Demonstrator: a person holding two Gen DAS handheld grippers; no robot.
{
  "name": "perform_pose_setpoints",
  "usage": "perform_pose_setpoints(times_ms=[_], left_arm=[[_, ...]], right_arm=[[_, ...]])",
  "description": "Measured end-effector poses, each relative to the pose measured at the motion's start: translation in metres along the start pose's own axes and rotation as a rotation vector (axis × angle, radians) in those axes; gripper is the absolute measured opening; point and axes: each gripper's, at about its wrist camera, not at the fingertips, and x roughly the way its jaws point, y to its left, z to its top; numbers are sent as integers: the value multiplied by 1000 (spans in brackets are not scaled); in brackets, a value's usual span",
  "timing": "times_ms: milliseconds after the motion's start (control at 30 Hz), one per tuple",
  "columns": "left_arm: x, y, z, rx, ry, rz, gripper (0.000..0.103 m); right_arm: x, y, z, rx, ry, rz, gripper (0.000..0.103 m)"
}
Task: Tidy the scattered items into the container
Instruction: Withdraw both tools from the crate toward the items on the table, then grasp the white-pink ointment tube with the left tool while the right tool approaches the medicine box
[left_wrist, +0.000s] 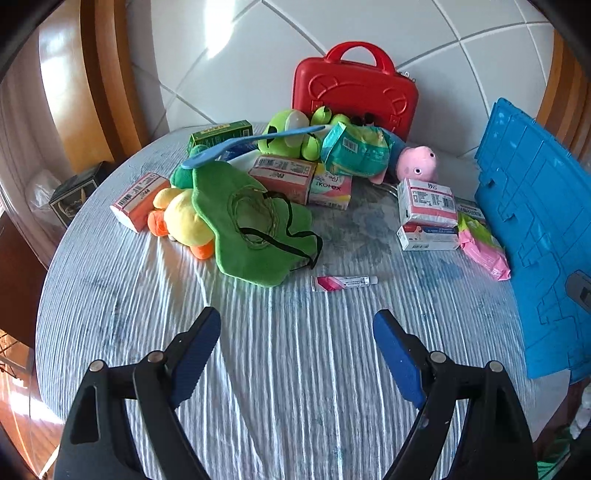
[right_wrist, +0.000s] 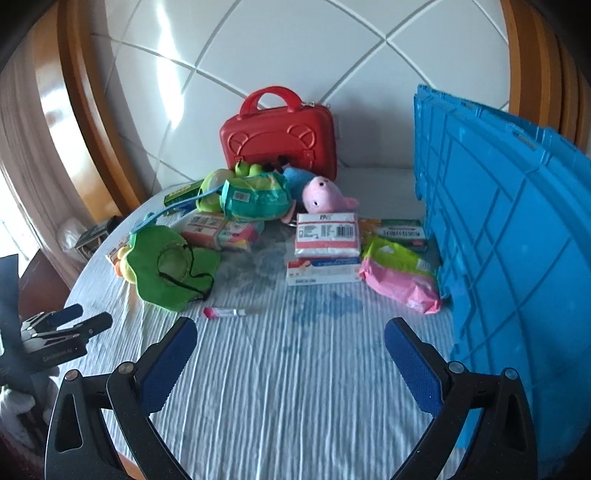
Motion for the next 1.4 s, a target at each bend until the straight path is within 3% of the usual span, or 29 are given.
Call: perform_pose_setpoints(times_ms=[300, 500, 633, 767, 833, 900, 967, 1067, 1267, 1400], left_arm=[[102, -36, -19, 106, 101, -1, 85], [143, -58, -14, 277, 56, 12, 85], [172, -66, -10, 329, 70, -7, 84], [184, -67, 2, 297, 50, -53, 83], [192, -65, 12, 231, 55, -89, 80], [197, -64, 20, 173, 43, -90, 70], [198, -64, 24, 141, 24, -80, 48], [201, -60, 31, 79, 9, -58, 34], [195, -57, 32, 85, 61, -104, 34], [178, -55, 20, 87, 60, -96, 34]], right_arm=[[110, -34, -10, 51, 144, 41, 103], [157, -35, -32, 48, 200, 31, 103], [174, -41, -44, 98, 207, 38, 103], [183, -42, -51, 99, 220, 26, 103], [187, -44, -52, 97, 225, 17, 103], [192, -46, -51, 106, 222, 11, 103], [196, -48, -45, 115, 212, 7, 103], [204, -47, -33, 105, 186, -4, 103], [235, -54, 0, 88, 151, 10, 103], [253, -71, 13, 88, 150, 0, 103]])
